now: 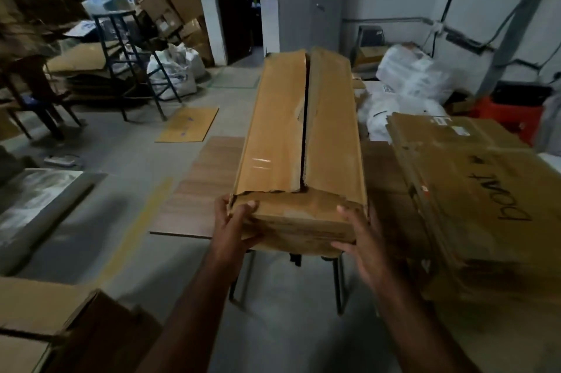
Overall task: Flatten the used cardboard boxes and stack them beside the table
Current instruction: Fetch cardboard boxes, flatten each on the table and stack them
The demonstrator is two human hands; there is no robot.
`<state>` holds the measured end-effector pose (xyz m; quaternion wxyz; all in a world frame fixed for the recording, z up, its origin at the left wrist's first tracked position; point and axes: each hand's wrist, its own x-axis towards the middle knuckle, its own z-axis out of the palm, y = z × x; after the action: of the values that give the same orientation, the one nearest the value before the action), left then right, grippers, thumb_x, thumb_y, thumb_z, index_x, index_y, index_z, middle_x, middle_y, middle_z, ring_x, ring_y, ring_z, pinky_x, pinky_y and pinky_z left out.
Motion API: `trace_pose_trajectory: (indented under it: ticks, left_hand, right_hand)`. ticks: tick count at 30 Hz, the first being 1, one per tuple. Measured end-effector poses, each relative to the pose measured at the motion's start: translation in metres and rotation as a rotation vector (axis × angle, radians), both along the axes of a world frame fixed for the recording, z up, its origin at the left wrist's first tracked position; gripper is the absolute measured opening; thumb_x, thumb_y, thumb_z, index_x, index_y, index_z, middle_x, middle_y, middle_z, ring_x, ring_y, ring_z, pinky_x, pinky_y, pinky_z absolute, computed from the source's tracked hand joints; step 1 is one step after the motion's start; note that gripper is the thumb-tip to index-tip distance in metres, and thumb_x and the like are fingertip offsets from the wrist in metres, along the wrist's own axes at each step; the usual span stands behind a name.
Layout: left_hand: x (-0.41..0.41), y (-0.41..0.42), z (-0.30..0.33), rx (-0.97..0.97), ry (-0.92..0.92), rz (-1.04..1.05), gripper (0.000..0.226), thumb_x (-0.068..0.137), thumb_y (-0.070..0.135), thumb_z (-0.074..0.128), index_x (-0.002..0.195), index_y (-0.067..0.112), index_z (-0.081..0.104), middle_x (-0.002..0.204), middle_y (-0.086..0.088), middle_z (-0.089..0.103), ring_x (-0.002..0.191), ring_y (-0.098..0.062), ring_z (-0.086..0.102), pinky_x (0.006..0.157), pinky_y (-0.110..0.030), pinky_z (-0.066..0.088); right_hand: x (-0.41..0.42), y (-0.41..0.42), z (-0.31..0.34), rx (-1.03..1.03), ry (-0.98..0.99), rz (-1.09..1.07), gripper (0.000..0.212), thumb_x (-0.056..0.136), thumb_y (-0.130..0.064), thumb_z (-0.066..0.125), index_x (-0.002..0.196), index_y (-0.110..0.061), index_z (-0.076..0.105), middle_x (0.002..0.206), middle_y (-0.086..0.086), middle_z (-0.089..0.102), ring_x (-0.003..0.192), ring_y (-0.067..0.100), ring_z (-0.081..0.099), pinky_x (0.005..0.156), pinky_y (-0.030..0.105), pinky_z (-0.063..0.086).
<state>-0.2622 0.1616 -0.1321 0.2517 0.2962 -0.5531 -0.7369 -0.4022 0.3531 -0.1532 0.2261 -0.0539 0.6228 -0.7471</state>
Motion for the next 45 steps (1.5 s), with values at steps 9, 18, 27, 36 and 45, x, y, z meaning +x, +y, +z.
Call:
trace_pose_trajectory:
  ticks: [9, 18, 27, 36, 45]
  left_hand:
    - [-0.08, -0.024, -0.021, 0.073, -0.096, 0.016, 0.023, 0.097, 0.031, 0.062, 0.113, 0.041, 0.048, 0.13, -0.007, 0.047, 0.119, -0.031, 0.051, 0.084, -0.057, 0.059]
    - [-0.117, -0.074, -0.043, 0.14, -0.182, -0.034, 0.037, 0.098, 0.039, 0.061, 0.13, 0.038, 0.042, 0.128, -0.006, 0.053, 0.114, -0.027, 0.056, 0.088, -0.058, 0.057]
    - [-0.136, -0.107, -0.079, 0.121, -0.181, -0.143, 0.05, 0.098, 0.047, 0.059, 0.143, 0.044, 0.036, 0.127, 0.005, 0.058, 0.113, -0.019, 0.058, 0.086, -0.047, 0.056]
    - [-0.133, -0.121, -0.076, 0.306, -0.098, -0.19, 0.047, 0.095, 0.031, 0.064, 0.138, 0.036, 0.046, 0.13, -0.003, 0.059, 0.118, -0.033, 0.059, 0.081, -0.051, 0.06]
    - [-0.116, -0.135, -0.116, 0.304, -0.193, -0.287, 0.034, 0.099, 0.003, 0.055, 0.13, 0.018, 0.053, 0.133, -0.011, 0.062, 0.101, -0.028, 0.07, 0.067, -0.038, 0.06]
  right_hand:
    - [-0.079, -0.02, -0.008, 0.128, -0.065, 0.08, 0.086, 0.073, -0.058, 0.077, 0.149, -0.045, 0.04, 0.137, -0.006, 0.058, 0.123, 0.022, 0.058, 0.095, 0.063, 0.054]
    - [-0.113, -0.076, -0.035, 0.197, -0.165, 0.042, 0.069, 0.092, -0.043, 0.072, 0.152, -0.038, 0.038, 0.142, 0.004, 0.054, 0.124, 0.029, 0.056, 0.097, 0.068, 0.051]
    - [-0.123, -0.101, -0.062, 0.284, -0.176, -0.061, 0.081, 0.092, -0.049, 0.068, 0.158, -0.043, 0.021, 0.151, 0.009, 0.047, 0.125, 0.033, 0.057, 0.098, 0.06, 0.054]
    - [-0.119, -0.102, -0.033, 0.298, -0.024, -0.104, 0.056, 0.095, -0.044, 0.067, 0.146, -0.044, 0.044, 0.135, -0.003, 0.061, 0.111, 0.017, 0.063, 0.083, 0.041, 0.056]
    - [-0.063, -0.153, 0.006, 1.183, 0.89, 0.046, 0.099, 0.08, -0.083, 0.042, 0.162, -0.04, 0.005, 0.165, 0.003, 0.019, 0.15, 0.027, 0.022, 0.117, 0.06, 0.022]
